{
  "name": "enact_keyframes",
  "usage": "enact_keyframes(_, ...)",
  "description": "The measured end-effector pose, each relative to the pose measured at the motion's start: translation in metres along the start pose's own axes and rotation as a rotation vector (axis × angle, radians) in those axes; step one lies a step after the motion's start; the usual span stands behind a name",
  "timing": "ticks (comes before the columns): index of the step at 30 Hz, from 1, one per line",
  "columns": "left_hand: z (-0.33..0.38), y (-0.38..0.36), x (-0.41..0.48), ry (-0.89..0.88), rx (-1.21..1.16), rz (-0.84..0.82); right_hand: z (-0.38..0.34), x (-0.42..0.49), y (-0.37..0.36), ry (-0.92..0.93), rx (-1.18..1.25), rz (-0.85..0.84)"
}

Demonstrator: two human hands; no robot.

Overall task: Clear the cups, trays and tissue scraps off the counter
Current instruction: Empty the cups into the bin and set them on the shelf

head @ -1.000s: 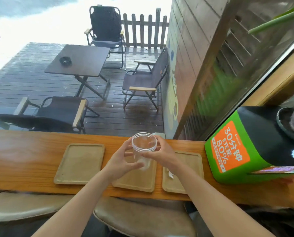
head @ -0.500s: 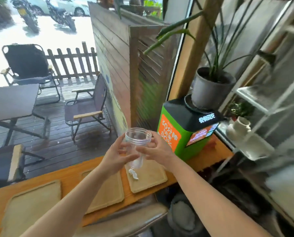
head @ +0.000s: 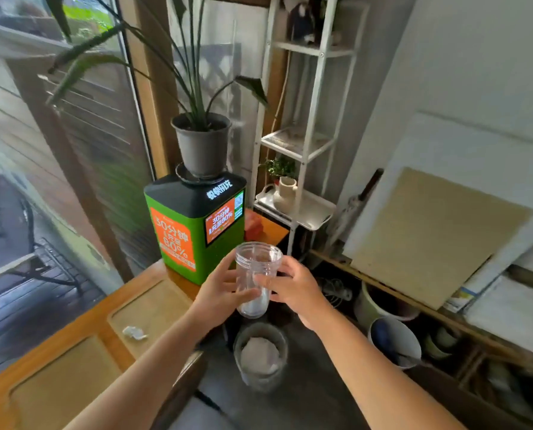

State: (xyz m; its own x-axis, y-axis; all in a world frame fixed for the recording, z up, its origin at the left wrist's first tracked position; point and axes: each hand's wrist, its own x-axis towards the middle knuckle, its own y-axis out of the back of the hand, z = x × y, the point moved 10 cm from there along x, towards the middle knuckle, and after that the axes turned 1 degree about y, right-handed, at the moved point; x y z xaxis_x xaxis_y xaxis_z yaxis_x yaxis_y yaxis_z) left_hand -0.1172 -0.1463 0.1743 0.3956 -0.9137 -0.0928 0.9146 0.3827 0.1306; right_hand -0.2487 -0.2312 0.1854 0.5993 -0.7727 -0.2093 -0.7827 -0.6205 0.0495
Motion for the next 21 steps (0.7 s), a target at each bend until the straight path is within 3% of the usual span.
enact_keyframes(12, 0.071, -0.34, 0.078, -0.119, 0.121, -0.316, 0.014, -0.06, 0.343, 0.053, 0.027, 0.385)
enact_keyframes(21, 0.062, -0.398, 0.159, -0.046, 0.186, -0.309, 0.031, 0.009, 0.418, 0.021, 0.042, 0.324)
